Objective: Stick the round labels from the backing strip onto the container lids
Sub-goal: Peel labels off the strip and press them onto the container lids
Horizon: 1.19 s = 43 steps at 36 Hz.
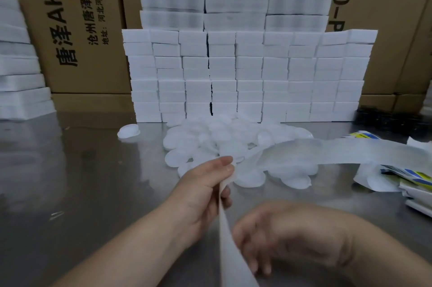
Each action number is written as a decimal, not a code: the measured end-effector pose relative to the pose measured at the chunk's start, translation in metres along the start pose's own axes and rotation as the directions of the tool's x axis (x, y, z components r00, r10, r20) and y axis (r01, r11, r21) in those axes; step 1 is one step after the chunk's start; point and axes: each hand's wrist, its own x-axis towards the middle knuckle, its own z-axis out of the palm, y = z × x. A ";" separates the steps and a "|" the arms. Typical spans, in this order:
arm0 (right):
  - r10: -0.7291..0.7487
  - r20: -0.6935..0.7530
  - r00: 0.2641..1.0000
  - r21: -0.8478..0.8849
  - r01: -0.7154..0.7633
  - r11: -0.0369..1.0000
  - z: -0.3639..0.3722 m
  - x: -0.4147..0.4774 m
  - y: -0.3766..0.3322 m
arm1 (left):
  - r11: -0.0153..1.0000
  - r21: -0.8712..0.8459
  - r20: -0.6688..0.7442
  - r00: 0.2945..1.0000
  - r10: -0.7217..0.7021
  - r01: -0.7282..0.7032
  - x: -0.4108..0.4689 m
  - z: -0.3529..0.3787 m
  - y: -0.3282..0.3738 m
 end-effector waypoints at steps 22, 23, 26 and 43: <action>-0.131 -0.852 0.508 0.046 0.322 0.946 -0.011 0.010 0.009 | 0.795 0.560 -0.003 0.959 0.283 -0.233 0.005 -0.007 -0.012; -0.152 -0.812 0.564 0.060 0.340 0.939 -0.010 0.010 0.008 | 0.771 0.592 -0.054 0.943 0.327 -0.233 0.008 -0.010 -0.013; -0.191 -0.656 0.730 0.084 0.322 0.943 0.001 0.010 0.006 | 0.484 0.851 -0.100 0.841 0.532 -0.205 0.019 -0.024 -0.010; -0.096 -0.890 0.445 -0.060 0.094 0.994 -0.020 0.025 0.027 | -0.135 0.989 0.096 0.957 0.273 -0.061 0.030 -0.031 -0.015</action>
